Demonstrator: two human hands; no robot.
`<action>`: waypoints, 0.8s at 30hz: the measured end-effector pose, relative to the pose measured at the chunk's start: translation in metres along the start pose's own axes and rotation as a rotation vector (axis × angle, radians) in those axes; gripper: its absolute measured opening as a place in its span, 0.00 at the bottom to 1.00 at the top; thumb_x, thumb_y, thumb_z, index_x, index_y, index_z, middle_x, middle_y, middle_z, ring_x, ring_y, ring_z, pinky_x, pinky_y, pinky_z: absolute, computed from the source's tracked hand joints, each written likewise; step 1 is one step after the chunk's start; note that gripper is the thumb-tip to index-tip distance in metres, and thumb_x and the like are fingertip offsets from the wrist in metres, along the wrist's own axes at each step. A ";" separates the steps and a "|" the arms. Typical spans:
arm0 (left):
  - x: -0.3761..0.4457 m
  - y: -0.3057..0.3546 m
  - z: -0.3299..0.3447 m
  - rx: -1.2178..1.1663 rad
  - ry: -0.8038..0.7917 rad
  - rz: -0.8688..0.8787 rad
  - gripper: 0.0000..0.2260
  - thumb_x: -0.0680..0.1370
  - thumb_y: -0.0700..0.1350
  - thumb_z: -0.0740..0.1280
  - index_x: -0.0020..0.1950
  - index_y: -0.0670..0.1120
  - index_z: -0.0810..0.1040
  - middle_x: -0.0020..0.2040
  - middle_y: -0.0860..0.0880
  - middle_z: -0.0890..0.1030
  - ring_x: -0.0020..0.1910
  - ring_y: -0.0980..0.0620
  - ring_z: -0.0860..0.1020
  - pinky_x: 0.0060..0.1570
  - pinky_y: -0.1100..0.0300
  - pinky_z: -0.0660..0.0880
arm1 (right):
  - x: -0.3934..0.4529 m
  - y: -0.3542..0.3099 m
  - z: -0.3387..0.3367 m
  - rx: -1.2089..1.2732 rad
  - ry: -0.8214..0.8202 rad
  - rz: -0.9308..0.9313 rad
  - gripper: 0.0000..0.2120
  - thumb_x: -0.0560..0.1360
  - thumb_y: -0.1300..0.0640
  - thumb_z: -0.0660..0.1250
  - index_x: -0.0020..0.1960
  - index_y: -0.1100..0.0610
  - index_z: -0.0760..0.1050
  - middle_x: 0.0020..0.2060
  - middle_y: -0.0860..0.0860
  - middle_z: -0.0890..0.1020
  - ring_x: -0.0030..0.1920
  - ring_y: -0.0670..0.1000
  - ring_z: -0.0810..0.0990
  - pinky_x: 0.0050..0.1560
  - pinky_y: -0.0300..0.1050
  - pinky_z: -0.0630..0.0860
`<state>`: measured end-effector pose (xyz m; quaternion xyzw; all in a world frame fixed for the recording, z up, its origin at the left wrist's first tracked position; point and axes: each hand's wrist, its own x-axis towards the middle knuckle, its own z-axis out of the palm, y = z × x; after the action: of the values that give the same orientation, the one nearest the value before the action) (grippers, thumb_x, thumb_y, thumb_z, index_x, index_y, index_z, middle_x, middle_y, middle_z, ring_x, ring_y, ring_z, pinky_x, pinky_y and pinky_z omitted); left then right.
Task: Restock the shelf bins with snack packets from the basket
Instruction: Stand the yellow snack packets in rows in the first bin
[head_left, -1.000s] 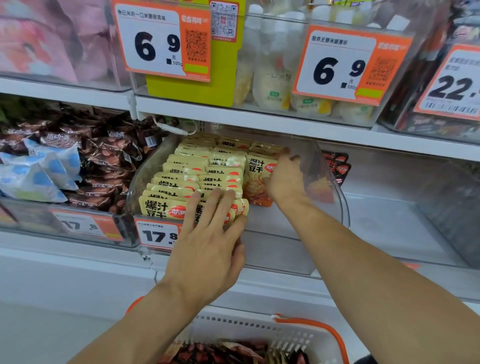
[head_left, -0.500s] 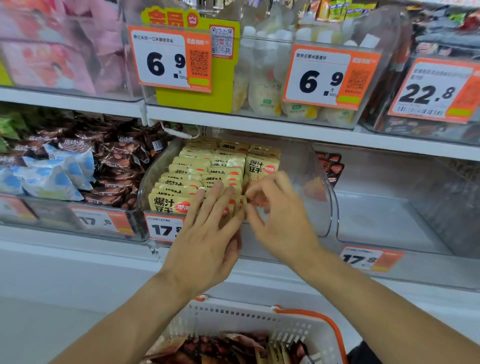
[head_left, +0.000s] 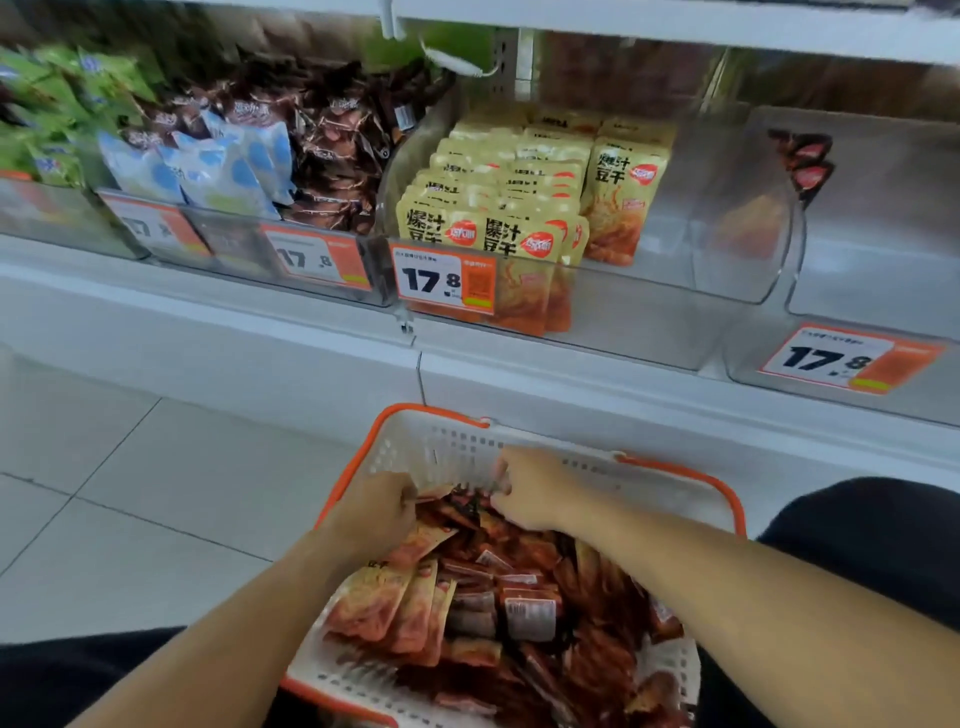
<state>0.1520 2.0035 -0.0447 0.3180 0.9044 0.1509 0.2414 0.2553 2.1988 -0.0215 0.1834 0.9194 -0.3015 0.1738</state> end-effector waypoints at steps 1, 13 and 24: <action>-0.005 -0.008 0.014 -0.020 -0.004 -0.032 0.09 0.78 0.41 0.63 0.54 0.44 0.80 0.54 0.46 0.82 0.54 0.46 0.80 0.48 0.60 0.71 | -0.002 0.002 0.020 -0.040 -0.062 -0.003 0.11 0.76 0.58 0.66 0.57 0.60 0.74 0.53 0.58 0.80 0.52 0.58 0.79 0.54 0.53 0.78; 0.028 -0.031 0.080 -0.008 -0.098 -0.133 0.25 0.73 0.52 0.59 0.71 0.59 0.71 0.70 0.50 0.74 0.71 0.44 0.70 0.71 0.48 0.65 | 0.015 0.023 0.089 0.027 -0.155 0.054 0.19 0.76 0.57 0.67 0.66 0.56 0.69 0.59 0.54 0.74 0.57 0.56 0.75 0.57 0.50 0.75; 0.000 -0.027 0.088 -0.108 -0.038 -0.105 0.12 0.71 0.57 0.66 0.40 0.51 0.85 0.44 0.55 0.82 0.45 0.55 0.79 0.50 0.55 0.77 | 0.049 0.030 0.129 0.605 0.073 0.337 0.30 0.73 0.48 0.75 0.69 0.56 0.67 0.60 0.52 0.80 0.59 0.53 0.79 0.59 0.48 0.76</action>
<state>0.1857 1.9940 -0.1302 0.2592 0.9057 0.1805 0.2828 0.2528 2.1532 -0.1551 0.3866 0.7508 -0.5205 0.1262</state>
